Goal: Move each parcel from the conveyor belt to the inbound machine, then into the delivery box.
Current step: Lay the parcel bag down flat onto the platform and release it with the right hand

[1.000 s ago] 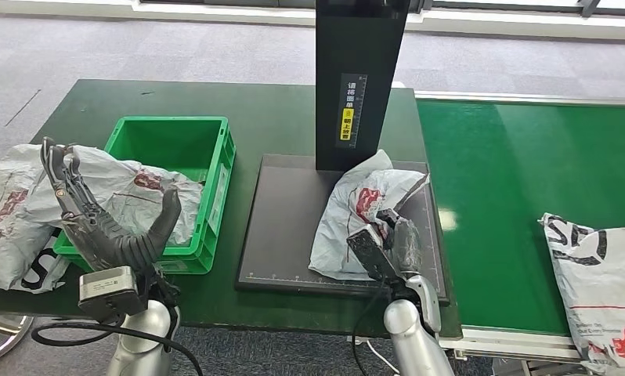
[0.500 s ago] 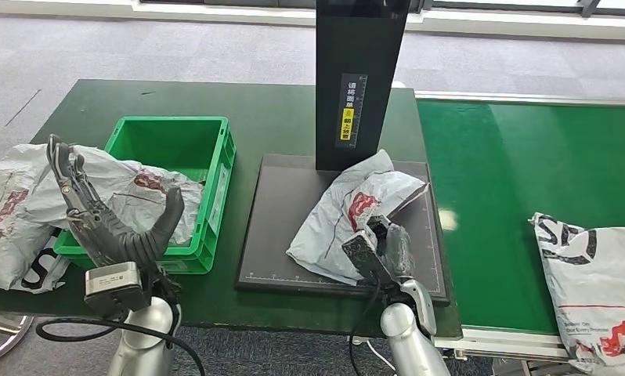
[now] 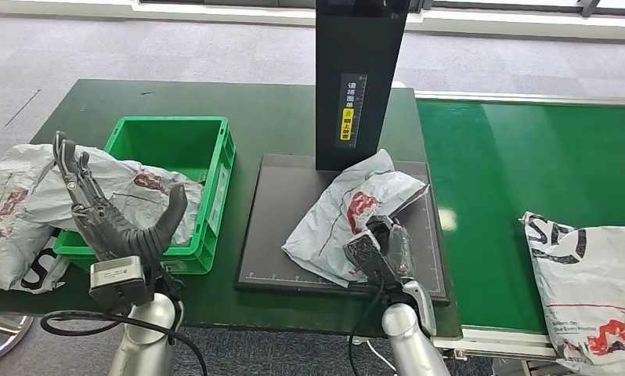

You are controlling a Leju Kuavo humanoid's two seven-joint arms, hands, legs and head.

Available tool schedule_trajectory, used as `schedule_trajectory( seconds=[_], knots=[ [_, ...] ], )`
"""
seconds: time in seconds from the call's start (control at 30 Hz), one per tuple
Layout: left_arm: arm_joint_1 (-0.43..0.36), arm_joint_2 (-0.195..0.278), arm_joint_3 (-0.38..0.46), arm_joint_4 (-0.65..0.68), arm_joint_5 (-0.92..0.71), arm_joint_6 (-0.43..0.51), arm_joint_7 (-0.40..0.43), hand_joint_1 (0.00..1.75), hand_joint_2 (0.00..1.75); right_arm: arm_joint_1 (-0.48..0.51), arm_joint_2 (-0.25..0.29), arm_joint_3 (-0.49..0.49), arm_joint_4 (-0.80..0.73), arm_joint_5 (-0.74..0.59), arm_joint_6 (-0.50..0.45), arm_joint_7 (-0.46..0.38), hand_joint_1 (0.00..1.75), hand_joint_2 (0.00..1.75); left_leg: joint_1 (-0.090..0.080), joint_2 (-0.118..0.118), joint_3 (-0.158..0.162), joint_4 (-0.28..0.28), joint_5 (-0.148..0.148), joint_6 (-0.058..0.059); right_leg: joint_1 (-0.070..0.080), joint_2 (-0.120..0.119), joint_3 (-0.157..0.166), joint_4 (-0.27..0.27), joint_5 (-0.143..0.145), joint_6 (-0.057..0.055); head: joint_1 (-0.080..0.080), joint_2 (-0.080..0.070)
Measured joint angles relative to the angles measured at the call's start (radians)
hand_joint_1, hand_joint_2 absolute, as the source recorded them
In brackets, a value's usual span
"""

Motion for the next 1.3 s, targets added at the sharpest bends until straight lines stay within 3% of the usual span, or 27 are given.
schedule_trajectory(
  seconds=[0.4,0.53,1.07,1.2,1.3],
  knots=[
    [-0.001,0.0,0.0,0.013,-0.011,0.0,0.0,0.0,1.75,0.005,0.0,0.0,-0.02,-0.038,0.009,-0.054,0.0,1.75,0.0,0.0,0.0,0.0,0.0,0.0,0.0,0.0,0.0,0.0,0.0,0.0,0.0,0.0],
    [-0.001,0.0,0.0,0.013,-0.015,0.0,0.0,0.0,1.75,0.011,0.0,0.0,-0.06,-0.043,-0.041,-0.07,0.0,0.0,0.0,0.0,0.0,0.0,0.0,0.0,0.0,0.0,0.0,0.0,0.0,0.0,0.0,0.0],
    [0.002,0.0,0.0,0.013,-0.013,0.0,0.0,0.0,1.75,0.025,0.0,0.0,-0.151,-0.051,-0.107,-0.054,0.0,0.0,0.0,0.0,0.0,0.0,0.0,0.0,0.0,0.0,0.0,0.0,0.0,0.0,0.0,0.0],
    [0.001,0.001,0.0,0.02,0.016,0.0,0.0,0.0,1.75,0.033,0.0,0.0,-0.19,-0.101,-0.199,-0.124,0.0,1.75,0.0,0.0,0.0,0.0,0.0,0.0,0.0,0.0,0.0,0.0,0.0,0.0,0.0,0.0],
    [-0.009,0.004,0.0,0.043,0.026,-0.011,0.0,0.0,1.75,0.044,0.0,0.0,-0.24,-0.132,-0.252,-0.151,0.0,1.75,0.0,0.0,0.0,0.0,0.0,0.0,0.0,0.0,-0.001,0.0,0.0,0.0,0.0,0.0]
  ],
)
